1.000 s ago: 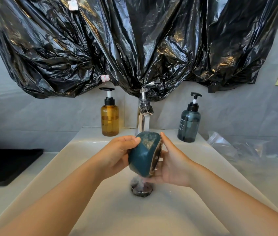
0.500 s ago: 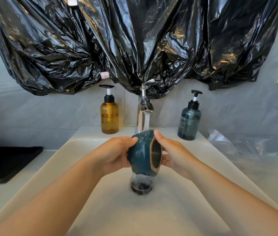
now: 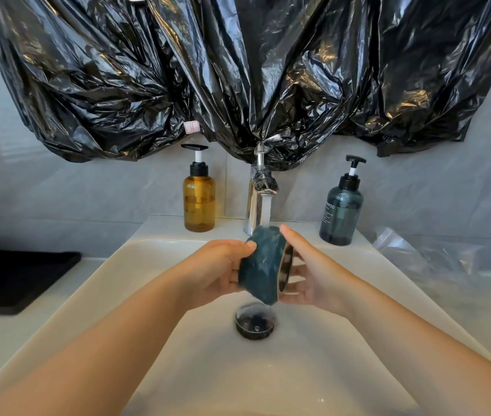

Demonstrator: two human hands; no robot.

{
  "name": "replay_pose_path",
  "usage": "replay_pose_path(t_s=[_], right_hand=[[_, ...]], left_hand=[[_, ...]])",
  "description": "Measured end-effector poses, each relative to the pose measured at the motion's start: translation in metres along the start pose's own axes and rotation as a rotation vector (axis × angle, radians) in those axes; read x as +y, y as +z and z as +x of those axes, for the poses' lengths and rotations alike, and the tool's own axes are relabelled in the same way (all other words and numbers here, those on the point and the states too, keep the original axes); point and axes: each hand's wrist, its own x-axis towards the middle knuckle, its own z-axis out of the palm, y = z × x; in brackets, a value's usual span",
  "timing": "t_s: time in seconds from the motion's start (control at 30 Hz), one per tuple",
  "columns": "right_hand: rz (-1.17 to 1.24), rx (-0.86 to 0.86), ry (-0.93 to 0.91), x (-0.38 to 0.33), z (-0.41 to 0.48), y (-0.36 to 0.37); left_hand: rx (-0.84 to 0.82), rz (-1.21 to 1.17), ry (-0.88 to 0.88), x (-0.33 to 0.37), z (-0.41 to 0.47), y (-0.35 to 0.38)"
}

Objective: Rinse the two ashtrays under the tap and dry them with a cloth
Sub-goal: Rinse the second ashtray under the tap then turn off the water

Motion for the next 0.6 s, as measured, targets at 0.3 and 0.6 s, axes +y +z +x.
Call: replay_pose_path(t_s=[0.3,0.6], right_hand=[[0.268,-0.109,0.146,0.0053,0.0040,0.0059],[-0.119,0.080,-0.156,0.0034,0.0033,0.0062]], left_hand=[[0.022,-0.113,0.071,-0.0008,0.0023,-0.0003],[0.086,-0.249,-0.026,0.0012,0.0023,0.0030]])
